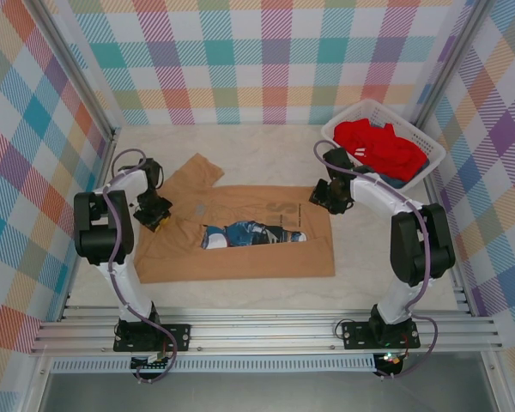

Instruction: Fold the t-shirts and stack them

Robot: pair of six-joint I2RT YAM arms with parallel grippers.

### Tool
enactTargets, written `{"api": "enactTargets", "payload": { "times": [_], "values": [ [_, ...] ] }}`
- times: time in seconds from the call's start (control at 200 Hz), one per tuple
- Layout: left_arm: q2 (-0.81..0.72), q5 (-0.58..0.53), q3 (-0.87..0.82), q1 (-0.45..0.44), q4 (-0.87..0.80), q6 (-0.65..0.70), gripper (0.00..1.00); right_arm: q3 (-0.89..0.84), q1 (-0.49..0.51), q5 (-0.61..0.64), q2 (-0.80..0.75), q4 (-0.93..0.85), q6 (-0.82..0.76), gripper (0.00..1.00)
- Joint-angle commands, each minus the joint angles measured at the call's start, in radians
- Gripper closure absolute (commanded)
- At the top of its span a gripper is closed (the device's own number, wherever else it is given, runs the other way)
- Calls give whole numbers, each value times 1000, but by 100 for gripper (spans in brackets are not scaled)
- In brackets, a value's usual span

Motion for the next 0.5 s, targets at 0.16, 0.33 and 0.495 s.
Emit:
{"api": "enactTargets", "payload": {
  "times": [0.16, 0.33, 0.495],
  "values": [
    [31, -100, 92, 33, -49, 82, 66, 173, -15, 69, 156, 34, -84, 61],
    [-46, -33, 201, -10, -27, 68, 58, 311, -20, 137, 288, 1, -147, 64],
    [1, 135, 337, -42, 82, 86, 57, 386, -33, 201, 369, -40, -169, 66]
  ]
}}
